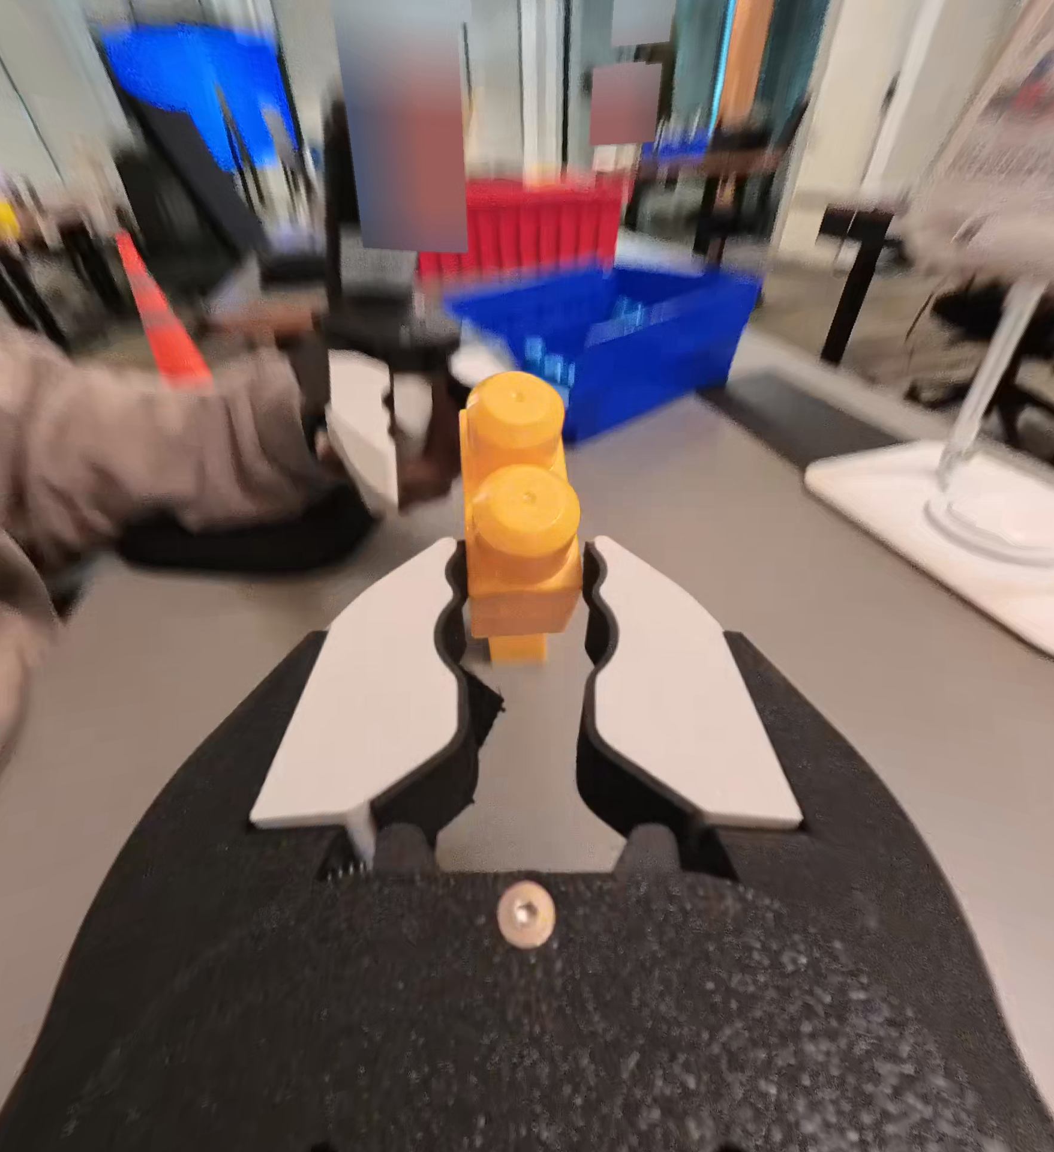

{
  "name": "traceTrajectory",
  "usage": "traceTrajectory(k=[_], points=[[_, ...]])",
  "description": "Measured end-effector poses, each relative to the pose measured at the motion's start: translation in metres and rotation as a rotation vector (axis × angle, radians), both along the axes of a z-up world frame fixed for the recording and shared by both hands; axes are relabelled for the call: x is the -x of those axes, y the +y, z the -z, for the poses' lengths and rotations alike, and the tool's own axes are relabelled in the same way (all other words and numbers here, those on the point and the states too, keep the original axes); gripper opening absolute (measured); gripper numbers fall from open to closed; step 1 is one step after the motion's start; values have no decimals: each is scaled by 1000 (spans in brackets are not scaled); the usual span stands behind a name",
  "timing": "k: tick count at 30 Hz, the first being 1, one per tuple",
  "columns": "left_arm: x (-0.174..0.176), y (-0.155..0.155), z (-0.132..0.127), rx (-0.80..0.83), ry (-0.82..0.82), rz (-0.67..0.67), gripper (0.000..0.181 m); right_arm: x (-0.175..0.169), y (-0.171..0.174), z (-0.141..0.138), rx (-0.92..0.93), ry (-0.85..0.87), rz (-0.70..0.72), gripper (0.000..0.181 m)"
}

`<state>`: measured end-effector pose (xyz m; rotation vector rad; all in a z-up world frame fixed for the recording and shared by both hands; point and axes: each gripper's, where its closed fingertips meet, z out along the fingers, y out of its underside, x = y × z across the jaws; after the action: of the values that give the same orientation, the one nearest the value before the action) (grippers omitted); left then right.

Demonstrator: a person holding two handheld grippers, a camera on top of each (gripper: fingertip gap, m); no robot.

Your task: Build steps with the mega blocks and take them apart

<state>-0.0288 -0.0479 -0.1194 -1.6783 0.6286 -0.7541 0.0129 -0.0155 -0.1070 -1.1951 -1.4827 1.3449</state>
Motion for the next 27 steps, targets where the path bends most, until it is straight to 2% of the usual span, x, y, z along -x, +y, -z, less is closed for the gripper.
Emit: traceTrajectory(k=[2,5,9,12,13,16,20,24,27], points=[[-6,-3,-26,-79,-124,7,61,-2,-2,-36,108,156,6,35],[-12,-10,-58,-169,-271,9,61,3,-14,-62,210,268,-31,35],[-14,-18,-83,-242,-376,10,57,18,-37,-68,313,317,-111,35],[-16,-20,-83,-249,-368,14,49,28,-51,-65,336,315,-144,35],[-15,-22,-84,-251,-373,22,40,31,-55,-63,330,305,-153,35],[-12,-24,-83,-243,-359,31,39,36,-60,-58,289,261,-166,35],[5,-24,-87,-258,-373,24,38,36,-47,-37,108,53,-150,47],[27,-22,-83,-278,-349,-15,38,42,-23,25,-132,-317,-45,57],[41,-21,-80,-299,-332,-45,38,52,-20,65,-194,-510,-3,56]])
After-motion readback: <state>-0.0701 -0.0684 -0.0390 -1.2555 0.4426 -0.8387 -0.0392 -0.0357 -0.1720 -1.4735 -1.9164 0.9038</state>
